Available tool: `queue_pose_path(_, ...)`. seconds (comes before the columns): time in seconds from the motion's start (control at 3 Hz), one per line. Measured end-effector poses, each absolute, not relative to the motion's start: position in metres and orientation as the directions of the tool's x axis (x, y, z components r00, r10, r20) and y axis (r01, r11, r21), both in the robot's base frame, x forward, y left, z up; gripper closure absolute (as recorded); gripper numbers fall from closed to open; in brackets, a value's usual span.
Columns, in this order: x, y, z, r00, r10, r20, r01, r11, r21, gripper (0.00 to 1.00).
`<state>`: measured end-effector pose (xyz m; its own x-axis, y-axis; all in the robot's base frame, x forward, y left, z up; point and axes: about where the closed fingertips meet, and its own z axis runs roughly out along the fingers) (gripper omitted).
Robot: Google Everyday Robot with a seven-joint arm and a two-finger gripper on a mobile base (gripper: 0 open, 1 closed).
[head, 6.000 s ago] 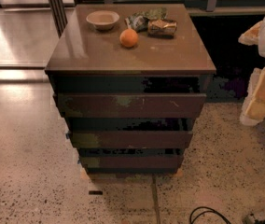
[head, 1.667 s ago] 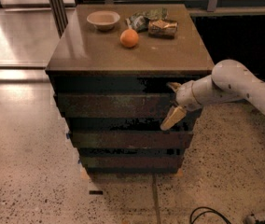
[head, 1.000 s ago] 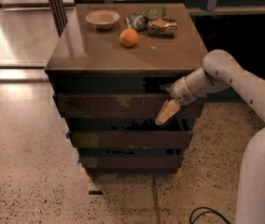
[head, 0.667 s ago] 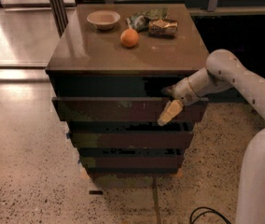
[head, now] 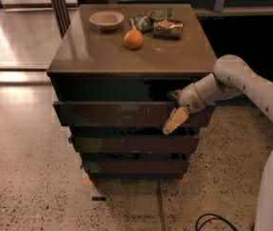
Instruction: Open top drawer
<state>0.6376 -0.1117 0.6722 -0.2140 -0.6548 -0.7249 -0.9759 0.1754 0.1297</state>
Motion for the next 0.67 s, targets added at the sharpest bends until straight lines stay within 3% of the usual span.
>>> queue_pose_path(0.67, 0.542, -0.112, 0.706, -0.197, -0.710, -0.676, -0.980, 0.161, 0.115, 0.00)
